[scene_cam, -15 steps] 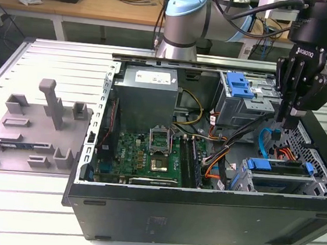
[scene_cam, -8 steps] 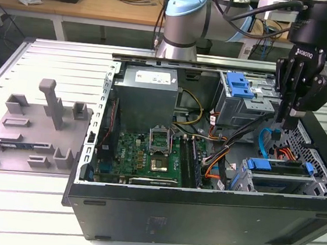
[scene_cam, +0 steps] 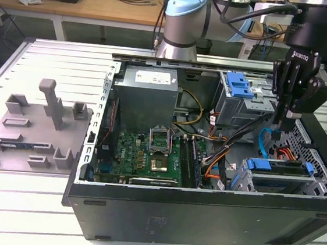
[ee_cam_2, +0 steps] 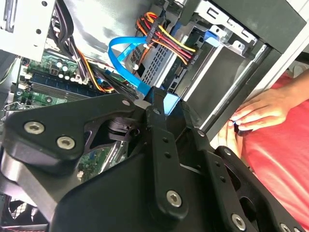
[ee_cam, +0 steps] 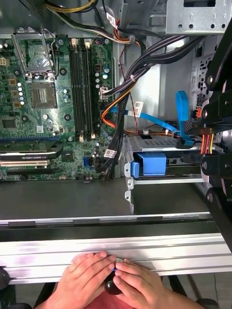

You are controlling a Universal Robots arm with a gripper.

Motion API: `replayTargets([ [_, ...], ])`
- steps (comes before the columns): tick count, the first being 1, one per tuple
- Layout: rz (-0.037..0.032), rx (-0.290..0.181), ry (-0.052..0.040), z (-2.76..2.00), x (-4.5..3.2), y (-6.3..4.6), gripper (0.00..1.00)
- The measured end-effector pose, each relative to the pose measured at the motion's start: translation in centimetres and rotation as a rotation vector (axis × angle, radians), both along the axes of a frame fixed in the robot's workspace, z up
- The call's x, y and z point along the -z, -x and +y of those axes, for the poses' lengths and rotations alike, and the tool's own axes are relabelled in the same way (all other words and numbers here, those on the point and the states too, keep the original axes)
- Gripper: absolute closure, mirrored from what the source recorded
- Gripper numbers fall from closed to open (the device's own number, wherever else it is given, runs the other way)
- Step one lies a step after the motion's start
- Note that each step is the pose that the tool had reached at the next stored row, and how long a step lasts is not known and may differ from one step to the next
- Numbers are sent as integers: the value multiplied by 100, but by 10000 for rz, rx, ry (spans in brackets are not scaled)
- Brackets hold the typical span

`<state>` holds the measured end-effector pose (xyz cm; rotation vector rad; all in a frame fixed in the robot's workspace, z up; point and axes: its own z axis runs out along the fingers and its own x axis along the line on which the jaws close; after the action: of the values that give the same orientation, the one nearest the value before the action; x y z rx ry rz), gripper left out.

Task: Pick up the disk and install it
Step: 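Insert the second disk wire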

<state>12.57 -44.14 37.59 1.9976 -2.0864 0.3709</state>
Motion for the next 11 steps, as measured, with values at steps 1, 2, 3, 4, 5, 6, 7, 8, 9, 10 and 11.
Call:
replayTargets([
  [1, -8, 14, 0, 0, 5, 3, 70],
  [2, -16, 29, 0, 0, 9, 6, 70],
  [3, -30, 52, -1, 0, 17, 10, 70],
  [4, -40, 67, -1, 0, 22, 11, 70],
  [5, -47, 82, 1, 0, 26, 12, 70],
  [6, -51, 91, 0, -1, 29, 13, 70],
  [7, -56, 99, -1, -1, 33, 13, 70],
  [8, -62, 111, -1, -1, 37, 14, 70],
  [9, -69, 119, -1, -1, 41, 15, 70],
  [10, -79, 130, -1, -1, 46, 17, 70],
  [11, -88, 137, 0, -1, 50, 18, 70],
])
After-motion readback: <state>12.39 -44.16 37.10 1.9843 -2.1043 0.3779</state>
